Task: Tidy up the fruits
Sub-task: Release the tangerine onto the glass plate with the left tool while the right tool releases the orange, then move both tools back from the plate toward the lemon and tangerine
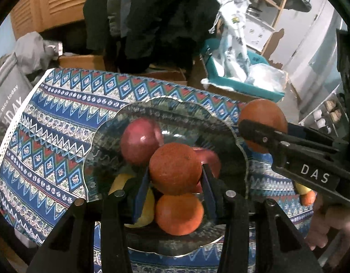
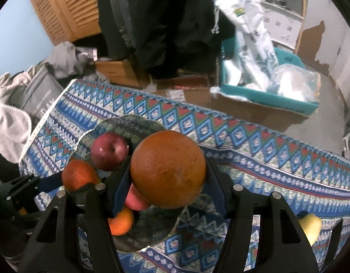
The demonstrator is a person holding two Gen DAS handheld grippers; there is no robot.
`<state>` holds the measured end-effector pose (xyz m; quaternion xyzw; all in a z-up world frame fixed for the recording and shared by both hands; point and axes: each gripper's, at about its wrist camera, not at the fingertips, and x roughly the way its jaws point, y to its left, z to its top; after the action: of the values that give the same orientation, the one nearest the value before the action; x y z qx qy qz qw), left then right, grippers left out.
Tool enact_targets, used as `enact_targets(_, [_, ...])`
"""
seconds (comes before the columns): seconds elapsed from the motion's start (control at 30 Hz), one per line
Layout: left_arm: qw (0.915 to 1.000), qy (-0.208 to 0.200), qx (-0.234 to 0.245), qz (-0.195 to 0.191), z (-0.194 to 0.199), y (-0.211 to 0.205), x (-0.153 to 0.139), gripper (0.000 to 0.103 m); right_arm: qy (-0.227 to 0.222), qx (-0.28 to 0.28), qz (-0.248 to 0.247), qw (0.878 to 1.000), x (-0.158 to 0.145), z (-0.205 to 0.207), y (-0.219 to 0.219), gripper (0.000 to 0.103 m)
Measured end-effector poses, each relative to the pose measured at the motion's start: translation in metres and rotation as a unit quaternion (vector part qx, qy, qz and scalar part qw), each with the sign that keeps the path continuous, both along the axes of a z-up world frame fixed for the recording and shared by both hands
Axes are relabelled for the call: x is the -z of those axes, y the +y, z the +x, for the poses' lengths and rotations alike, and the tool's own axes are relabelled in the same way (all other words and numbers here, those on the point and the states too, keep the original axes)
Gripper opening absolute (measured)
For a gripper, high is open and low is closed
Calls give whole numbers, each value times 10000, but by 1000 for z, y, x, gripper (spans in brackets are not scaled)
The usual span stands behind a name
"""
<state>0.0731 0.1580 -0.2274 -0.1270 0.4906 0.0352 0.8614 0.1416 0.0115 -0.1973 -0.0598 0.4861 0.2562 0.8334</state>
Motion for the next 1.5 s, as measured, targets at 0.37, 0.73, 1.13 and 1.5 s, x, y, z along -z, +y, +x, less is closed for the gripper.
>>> enact_targets(0.37, [9991, 283, -232, -235, 3, 16, 23, 45, 398, -190, -25, 9990, 29, 6, 23, 62])
enact_targets(0.73, [9993, 175, -297, -169, 1, 19, 19, 58, 487, -332, -72, 9982, 32, 8, 39, 66])
enact_targets(1.13, [9996, 29, -270, -122, -3, 16, 4, 59, 115, -241, 77, 9996, 3, 4, 30, 66])
enact_targets(1.5, [9997, -191, -149, 104, -9, 5, -18, 64, -314, 54, -292, 9991, -19, -5, 5, 66])
